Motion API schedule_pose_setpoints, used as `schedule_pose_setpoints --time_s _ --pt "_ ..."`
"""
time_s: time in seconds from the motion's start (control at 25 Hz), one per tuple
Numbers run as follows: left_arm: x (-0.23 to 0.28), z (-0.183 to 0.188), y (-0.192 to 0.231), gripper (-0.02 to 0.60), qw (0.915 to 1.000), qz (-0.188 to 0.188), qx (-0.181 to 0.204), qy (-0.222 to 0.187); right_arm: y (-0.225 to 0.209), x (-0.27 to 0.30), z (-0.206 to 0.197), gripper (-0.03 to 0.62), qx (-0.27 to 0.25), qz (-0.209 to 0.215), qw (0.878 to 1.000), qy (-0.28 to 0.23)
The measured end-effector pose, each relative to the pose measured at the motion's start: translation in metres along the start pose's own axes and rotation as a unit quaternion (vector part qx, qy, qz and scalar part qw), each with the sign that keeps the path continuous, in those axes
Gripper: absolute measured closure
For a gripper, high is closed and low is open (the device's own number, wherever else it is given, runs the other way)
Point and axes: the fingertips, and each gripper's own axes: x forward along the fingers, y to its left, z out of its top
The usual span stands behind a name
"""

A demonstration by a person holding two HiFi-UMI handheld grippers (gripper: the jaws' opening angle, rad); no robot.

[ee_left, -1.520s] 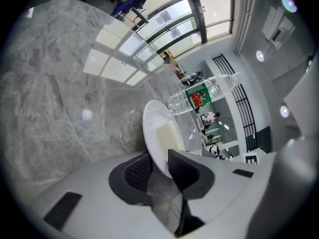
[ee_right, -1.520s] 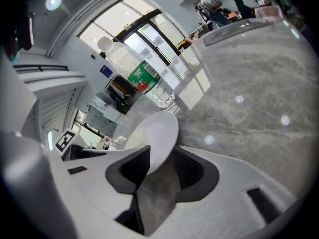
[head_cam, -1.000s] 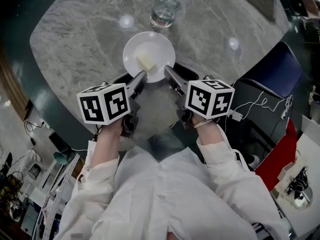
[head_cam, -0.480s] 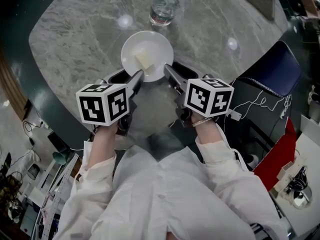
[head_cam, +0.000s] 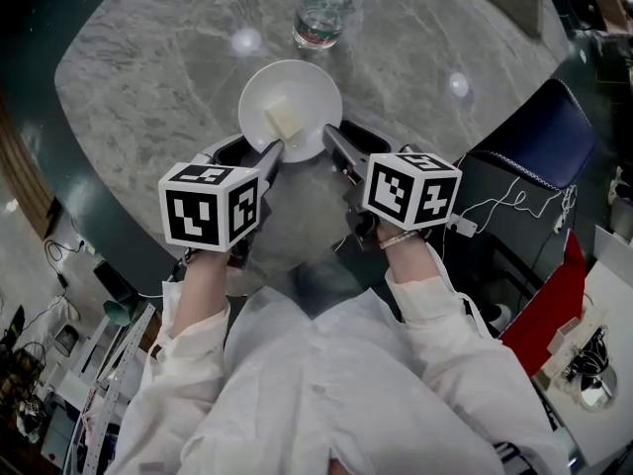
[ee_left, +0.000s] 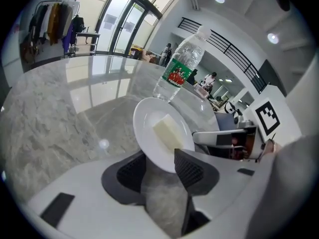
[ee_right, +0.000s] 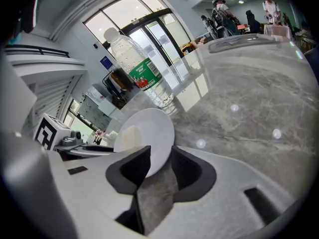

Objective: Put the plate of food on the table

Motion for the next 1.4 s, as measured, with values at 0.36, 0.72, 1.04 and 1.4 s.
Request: schedule_pose_setpoints --time_s 0.36,0.72,1.04,1.4 --pt "-0.001 0.001 0.001 0.413 0.9998 -0.010 -0.015 -0.004 -0.005 0.000 -0.001 0.509 -0.021 -0.026 0.999 0.005" --pt "-0.003 0.002 0.002 0.413 0.9985 -0.033 -0.043 -0.004 -0.006 -0.001 -0.002 0.546 -0.039 -0.039 0.998 0.003" --pt "-0.003 -0.001 0.000 0.390 1.0000 -0.009 -0.001 0.001 0.001 0.001 -0.002 0.488 -0.067 -0.044 0.997 -0.013" --pt "-0.003 -0.003 -0.002 0.377 0.9997 -0.006 0.021 0.011 0.004 0.004 -0.006 0.467 -0.161 -0.083 0.983 -0.009"
